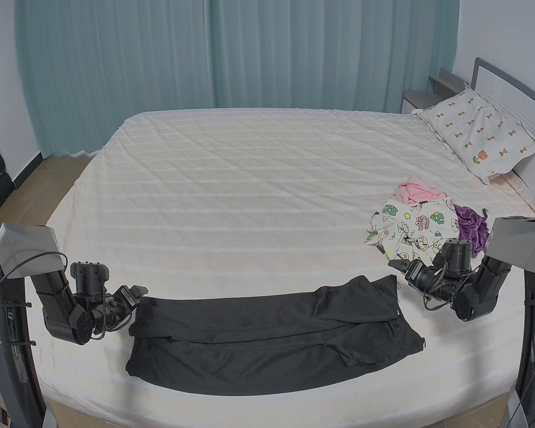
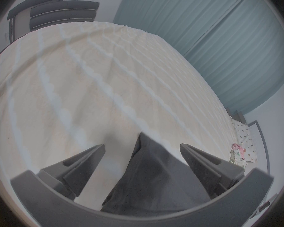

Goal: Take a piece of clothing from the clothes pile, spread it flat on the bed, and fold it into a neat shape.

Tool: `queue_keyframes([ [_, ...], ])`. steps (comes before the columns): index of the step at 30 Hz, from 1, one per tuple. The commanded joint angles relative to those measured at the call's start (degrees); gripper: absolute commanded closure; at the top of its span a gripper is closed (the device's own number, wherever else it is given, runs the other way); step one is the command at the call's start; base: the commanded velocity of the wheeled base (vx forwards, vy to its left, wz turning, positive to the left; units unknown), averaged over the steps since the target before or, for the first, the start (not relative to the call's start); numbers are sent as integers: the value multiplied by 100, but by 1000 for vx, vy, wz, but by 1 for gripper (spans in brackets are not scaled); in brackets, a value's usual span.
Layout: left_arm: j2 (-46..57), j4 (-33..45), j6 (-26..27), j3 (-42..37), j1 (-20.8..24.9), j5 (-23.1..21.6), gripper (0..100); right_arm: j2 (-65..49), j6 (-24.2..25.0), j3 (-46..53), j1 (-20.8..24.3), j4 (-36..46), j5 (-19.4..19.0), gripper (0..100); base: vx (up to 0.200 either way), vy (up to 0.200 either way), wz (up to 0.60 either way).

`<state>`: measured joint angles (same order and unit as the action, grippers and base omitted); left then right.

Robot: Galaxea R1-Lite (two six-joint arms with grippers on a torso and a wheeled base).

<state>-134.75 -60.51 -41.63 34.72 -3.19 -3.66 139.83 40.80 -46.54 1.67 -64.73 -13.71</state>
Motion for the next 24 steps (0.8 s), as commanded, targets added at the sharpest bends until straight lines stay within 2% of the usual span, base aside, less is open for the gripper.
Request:
queue_keyframes([
  [1,503,-48,-12,-668,3,-39,0,-570,112,638,0,-13,-175,0,0,0,0],
  [3,573,-39,-21,-695,-6,-39,0,-579,112,664,0,-13,-184,0,0,0,0],
  [11,749,48,-21,-870,161,-47,0,-553,112,708,9,-4,-175,0,-200,0,0],
  [14,705,-39,32,-1275,240,-65,0,-509,112,708,44,-4,-175,0,-200,0,0],
  [19,626,-286,41,-1433,249,-329,0,-500,112,708,79,-4,-175,0,0,0,0],
  [24,600,-452,85,-1486,372,-337,0,-483,103,708,88,-4,-175,0,0,0,0],
])
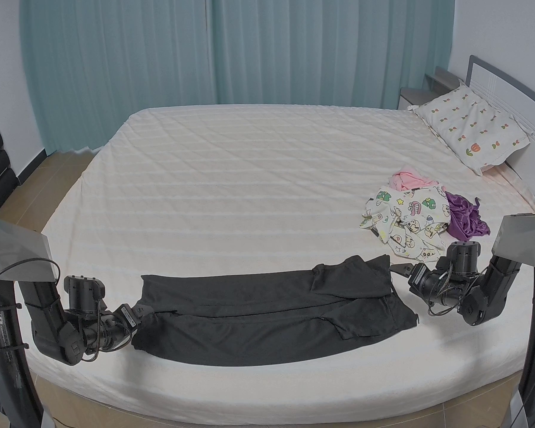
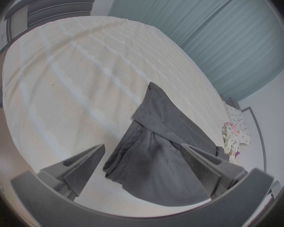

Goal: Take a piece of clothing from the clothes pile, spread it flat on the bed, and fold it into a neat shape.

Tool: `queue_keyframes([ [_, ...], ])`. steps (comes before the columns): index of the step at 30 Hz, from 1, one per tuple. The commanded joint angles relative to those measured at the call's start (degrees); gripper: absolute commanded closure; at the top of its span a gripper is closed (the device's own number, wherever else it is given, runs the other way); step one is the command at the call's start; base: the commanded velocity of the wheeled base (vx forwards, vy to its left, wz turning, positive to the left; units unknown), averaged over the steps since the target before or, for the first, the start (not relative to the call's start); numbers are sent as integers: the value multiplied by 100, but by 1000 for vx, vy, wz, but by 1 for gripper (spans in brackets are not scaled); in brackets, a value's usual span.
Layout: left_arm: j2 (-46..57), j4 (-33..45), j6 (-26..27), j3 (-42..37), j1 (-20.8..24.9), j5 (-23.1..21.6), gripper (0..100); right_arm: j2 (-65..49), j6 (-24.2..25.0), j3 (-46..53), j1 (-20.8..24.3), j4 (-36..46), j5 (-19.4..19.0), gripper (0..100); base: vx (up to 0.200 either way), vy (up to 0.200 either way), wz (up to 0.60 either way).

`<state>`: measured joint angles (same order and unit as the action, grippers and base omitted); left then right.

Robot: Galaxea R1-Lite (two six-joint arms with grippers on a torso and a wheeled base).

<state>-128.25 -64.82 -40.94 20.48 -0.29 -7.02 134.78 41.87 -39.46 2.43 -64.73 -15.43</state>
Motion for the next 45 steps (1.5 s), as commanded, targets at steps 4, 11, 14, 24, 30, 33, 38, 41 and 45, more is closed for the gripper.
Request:
queue_keyframes([
  [4,-122,-154,437,-141,152,-19,0,84,-13,0,74,-13,-4,0,0,0,0],
  [11,-254,-339,473,-114,258,-80,0,92,-21,-9,109,-4,5,0,0,0,0],
  [14,-350,-330,516,-79,275,-115,100,92,-21,-9,118,-4,5,0,0,0,0],
  [24,-385,-286,973,-440,100,254,100,92,-21,-18,109,-4,-4,0,0,0,0],
  [30,-342,-259,1264,-615,-155,324,100,92,-21,-9,109,-4,-4,0,0,0,0],
  [33,-306,-268,1351,-730,-138,333,100,92,-21,-18,109,-4,-4,0,0,0,0],
  [38,-298,-303,1598,-879,-138,324,100,92,-21,-18,109,-4,-4,0,0,0,0],
  [41,-306,-277,1615,-888,-138,333,100,92,-21,-18,109,-4,-4,0,0,0,0],
  [45,-350,-268,1641,-914,-138,333,100,92,-21,-18,109,-4,-4,0,0,0,0],
])
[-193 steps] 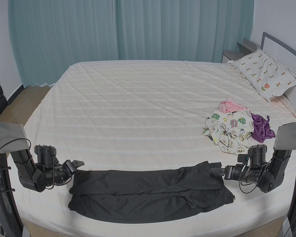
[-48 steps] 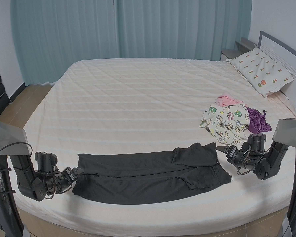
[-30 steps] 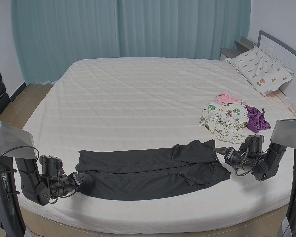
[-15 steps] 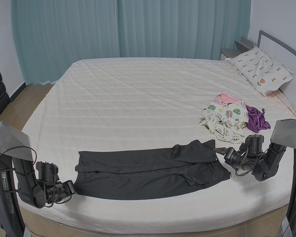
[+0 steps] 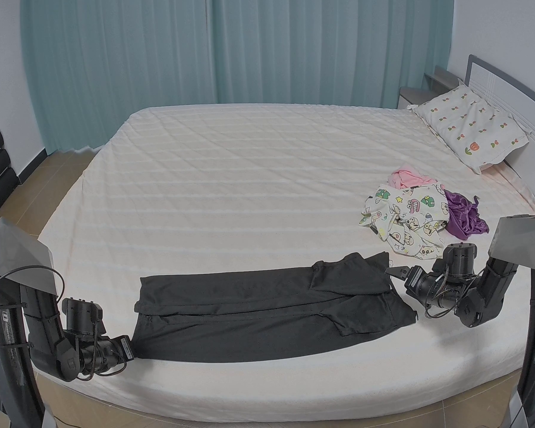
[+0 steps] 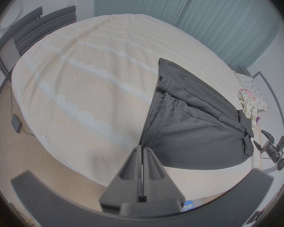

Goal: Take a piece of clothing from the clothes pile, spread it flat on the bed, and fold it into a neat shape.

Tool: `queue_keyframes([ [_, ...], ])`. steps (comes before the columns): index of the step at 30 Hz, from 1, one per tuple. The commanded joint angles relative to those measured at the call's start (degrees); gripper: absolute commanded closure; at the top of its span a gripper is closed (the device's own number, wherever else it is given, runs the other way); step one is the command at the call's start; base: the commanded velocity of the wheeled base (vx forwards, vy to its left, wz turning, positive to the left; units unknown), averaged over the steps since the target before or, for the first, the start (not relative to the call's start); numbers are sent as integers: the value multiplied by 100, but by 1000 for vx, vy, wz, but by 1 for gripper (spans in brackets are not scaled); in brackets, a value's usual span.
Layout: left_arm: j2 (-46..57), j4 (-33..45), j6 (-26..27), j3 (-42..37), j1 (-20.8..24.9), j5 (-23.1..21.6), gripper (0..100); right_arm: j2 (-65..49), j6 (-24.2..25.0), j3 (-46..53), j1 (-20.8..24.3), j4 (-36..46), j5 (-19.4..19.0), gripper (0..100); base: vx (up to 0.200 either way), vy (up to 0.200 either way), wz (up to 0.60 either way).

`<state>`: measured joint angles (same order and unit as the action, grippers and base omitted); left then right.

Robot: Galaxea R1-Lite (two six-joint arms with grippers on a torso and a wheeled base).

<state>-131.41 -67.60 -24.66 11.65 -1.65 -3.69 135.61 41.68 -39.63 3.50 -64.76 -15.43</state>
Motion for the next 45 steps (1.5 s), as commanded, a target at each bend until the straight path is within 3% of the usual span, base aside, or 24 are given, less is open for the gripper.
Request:
queue_keyframes([
  [1,-33,10,32,-58,-2,0,0,9,-2,-1,2,-2,-4,0,0,0,0],
  [9,-7,-52,199,-199,-20,0,0,9,-2,-1,2,-2,-4,0,0,0,0],
  [17,424,-87,-250,100,-82,-132,0,9,-2,-1,-7,-2,-4,0,0,0,0],
  [24,116,-69,-364,469,85,-536,0,9,-2,8,-7,-2,-4,0,0,0,0],
  [31,-279,-149,-241,531,103,-474,0,9,-2,-1,-7,-2,-4,0,0,0,0],
  [32,-288,-149,-241,531,103,-474,100,9,-2,-1,-7,-2,-4,0,0,0,0],
  [45,-288,-149,-223,434,33,-88,100,9,-2,8,-7,-2,-4,0,0,0,0],
])
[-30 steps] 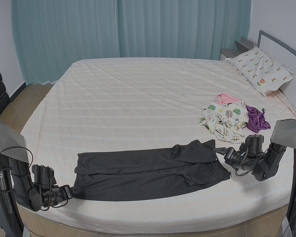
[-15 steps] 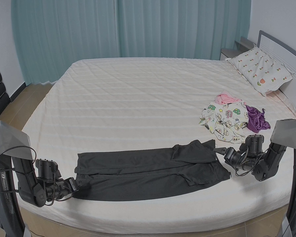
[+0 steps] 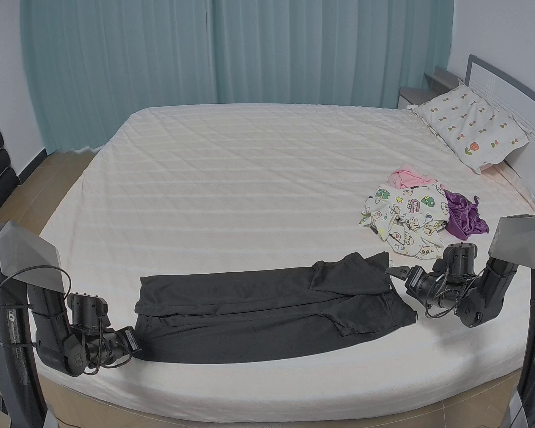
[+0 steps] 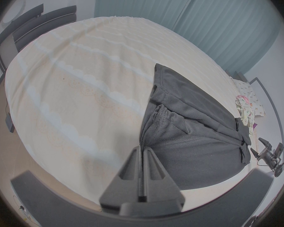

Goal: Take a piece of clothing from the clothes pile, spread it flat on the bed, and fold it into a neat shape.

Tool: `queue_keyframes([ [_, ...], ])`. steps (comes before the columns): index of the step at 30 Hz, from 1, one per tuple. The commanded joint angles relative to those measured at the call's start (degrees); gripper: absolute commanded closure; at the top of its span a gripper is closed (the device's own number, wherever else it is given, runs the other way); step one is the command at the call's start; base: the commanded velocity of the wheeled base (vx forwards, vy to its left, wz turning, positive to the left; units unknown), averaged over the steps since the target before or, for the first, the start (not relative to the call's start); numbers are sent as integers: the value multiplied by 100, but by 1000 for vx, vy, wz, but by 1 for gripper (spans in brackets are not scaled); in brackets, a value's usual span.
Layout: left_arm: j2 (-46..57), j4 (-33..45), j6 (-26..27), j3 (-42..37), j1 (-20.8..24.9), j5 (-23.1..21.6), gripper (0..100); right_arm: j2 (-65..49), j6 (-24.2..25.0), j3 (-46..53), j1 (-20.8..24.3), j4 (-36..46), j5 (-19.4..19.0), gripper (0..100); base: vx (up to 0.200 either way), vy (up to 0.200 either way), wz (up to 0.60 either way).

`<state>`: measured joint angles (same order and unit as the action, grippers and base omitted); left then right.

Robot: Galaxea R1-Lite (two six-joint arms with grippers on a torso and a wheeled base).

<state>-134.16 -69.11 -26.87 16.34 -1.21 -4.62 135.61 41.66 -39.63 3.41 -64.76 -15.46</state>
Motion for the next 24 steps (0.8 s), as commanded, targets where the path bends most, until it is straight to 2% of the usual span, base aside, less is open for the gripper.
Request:
queue_keyframes([
  [1,-14,3,-3,-52,-11,5,100,9,0,8,1,-2,-1,0,0,0,0],
  [13,-5,3,6,-227,-99,5,100,9,0,8,1,-11,-1,0,0,0,0],
  [14,4,-6,-3,-219,-99,5,0,9,0,8,1,-2,-1,0,0,0,0],
  [20,215,-147,-64,-131,-231,-13,0,9,9,-1,1,-2,-1,0,0,0,0],
  [24,434,-85,-143,212,-415,-65,0,9,9,-9,1,-2,-1,0,0,0,0],
])
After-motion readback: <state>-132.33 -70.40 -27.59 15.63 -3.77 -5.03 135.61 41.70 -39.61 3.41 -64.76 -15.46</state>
